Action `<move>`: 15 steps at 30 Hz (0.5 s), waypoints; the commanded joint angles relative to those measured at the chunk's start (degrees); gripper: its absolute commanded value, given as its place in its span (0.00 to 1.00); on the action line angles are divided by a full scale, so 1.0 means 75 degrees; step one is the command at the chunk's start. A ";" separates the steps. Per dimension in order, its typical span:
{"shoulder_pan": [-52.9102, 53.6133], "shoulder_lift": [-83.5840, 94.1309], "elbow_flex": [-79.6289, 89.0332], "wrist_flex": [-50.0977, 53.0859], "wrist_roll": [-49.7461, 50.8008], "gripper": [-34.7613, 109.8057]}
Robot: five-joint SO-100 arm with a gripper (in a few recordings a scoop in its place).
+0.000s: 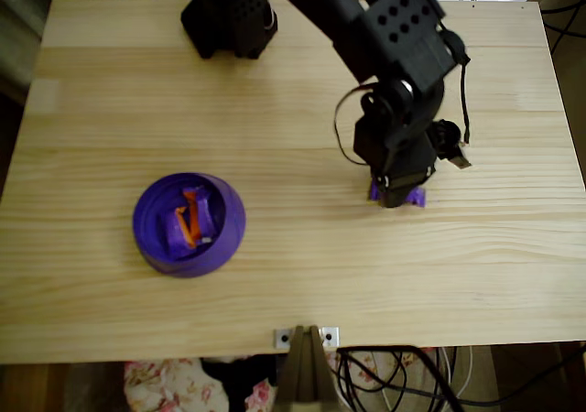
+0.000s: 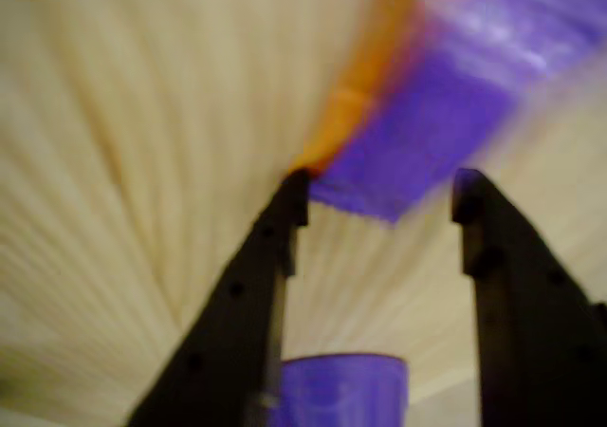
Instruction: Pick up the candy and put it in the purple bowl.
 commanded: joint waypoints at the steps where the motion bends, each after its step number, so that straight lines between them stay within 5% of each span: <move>1: 0.0059 0.0855 0.0211 -0.0293 0.0094 0.42; 15: -0.0211 0.0293 -0.0398 -0.0563 0.0047 0.37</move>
